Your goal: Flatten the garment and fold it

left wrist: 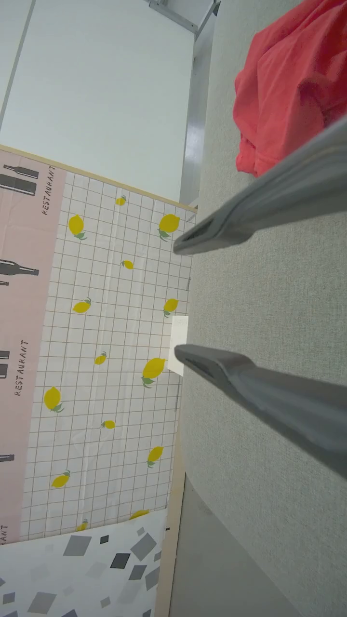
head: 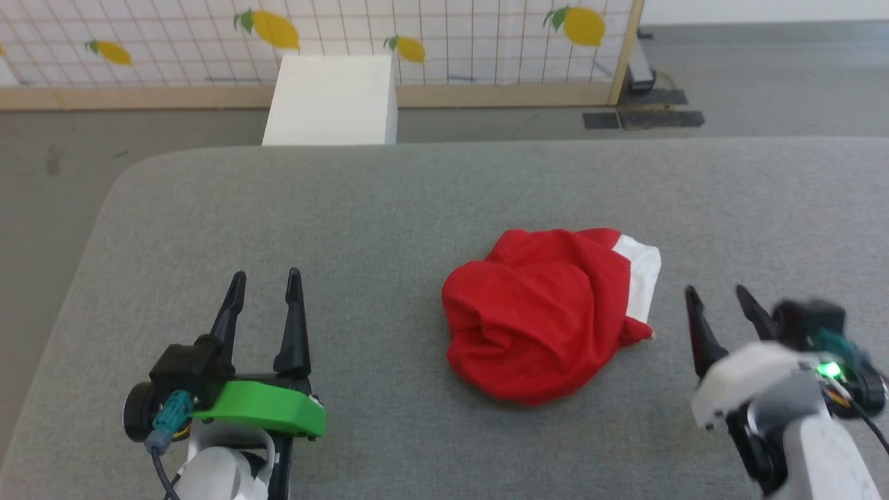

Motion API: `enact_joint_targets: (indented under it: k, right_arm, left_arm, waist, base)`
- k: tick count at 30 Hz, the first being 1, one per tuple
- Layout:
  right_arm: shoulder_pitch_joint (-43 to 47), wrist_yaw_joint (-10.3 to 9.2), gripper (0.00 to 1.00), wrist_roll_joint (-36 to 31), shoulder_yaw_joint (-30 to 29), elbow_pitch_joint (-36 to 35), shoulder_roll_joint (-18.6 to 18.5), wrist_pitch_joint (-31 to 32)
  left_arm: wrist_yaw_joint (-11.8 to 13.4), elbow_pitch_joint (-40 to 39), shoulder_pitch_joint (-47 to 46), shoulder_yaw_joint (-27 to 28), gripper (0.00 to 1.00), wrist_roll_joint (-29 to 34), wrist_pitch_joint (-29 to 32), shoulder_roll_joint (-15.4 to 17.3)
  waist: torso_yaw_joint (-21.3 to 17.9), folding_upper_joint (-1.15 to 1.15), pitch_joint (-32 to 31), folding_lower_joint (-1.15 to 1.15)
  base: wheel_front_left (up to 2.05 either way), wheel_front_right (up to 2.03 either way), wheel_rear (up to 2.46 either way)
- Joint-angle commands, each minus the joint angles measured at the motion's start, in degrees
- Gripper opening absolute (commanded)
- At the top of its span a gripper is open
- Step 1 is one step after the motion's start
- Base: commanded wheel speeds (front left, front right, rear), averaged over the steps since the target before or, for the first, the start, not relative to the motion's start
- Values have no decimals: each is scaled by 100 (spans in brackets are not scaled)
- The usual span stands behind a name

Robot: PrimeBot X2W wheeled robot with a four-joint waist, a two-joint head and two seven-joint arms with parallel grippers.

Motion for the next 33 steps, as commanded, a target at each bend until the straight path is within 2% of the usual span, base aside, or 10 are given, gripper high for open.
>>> enact_joint_targets:
  k: [1, 9, 13, 14, 15, 16, 18, 23, 27, 33]
  right_arm:
    - [-331, -9, 100, 5, -55, 232, 0, 276]
    - [-1699, -9, 100, -142, -178, 2091, 0, 2179]
    - [-2116, -9, 100, -223, -78, 2673, 0, 2803]
    - [-2167, -9, 83, -229, -30, 2779, 0, 2925]
    - [-2211, -9, 35, -264, 7, 2884, 0, 3059]
    - [-2234, -9, 0, -296, 33, 2932, 0, 3118]
    - [-2245, -9, 0, -276, 34, 2922, 0, 3045]
    - [-1936, -9, 0, -257, -212, 2298, -11, 1869]
    - [-1358, -9, 0, -398, -871, 1373, -23, 1069]
    - [-162, -9, 0, -397, -2039, 253, -4, 1464]
  left_arm:
    - [-77, -43, 21, 64, 100, 94, -25, -66]
    - [-371, -93, -210, 218, 100, 356, -26, -316]
    - [-447, -93, -287, 246, 100, 413, -26, -369]
    - [-457, -94, -289, 256, 100, 421, -26, -376]
    - [-468, -89, -284, 266, 100, 430, -26, -383]
    - [-477, -82, -279, 271, 100, 439, -26, -388]
    - [-489, -69, -251, 295, 100, 455, -26, -395]
    - [-524, -48, -118, 337, 100, 502, -26, -404]
    - [-546, -55, 6, 378, 100, 548, -26, -406]
    - [-564, -64, 173, 388, 100, 546, -26, -407]
  waist:
    - [131, 0, 187, 0]
    - [421, 0, 628, 0]
    - [522, 0, 744, 0]
    - [530, 0, 752, 0]
    - [536, 0, 755, 0]
    - [538, 0, 751, 0]
    - [515, 0, 705, 0]
    - [386, 0, 445, 0]
    - [240, 0, 190, 0]
    - [54, 0, -32, 0]
  base:
    - [0, 0, 0]
    - [0, 0, 0]
    - [0, 0, 0]
    - [0, 0, 0]
    - [0, 0, 0]
    - [0, 0, 0]
    - [0, 0, 0]
    - [0, 0, 0]
    - [0, 0, 0]
    - [0, 0, 0]
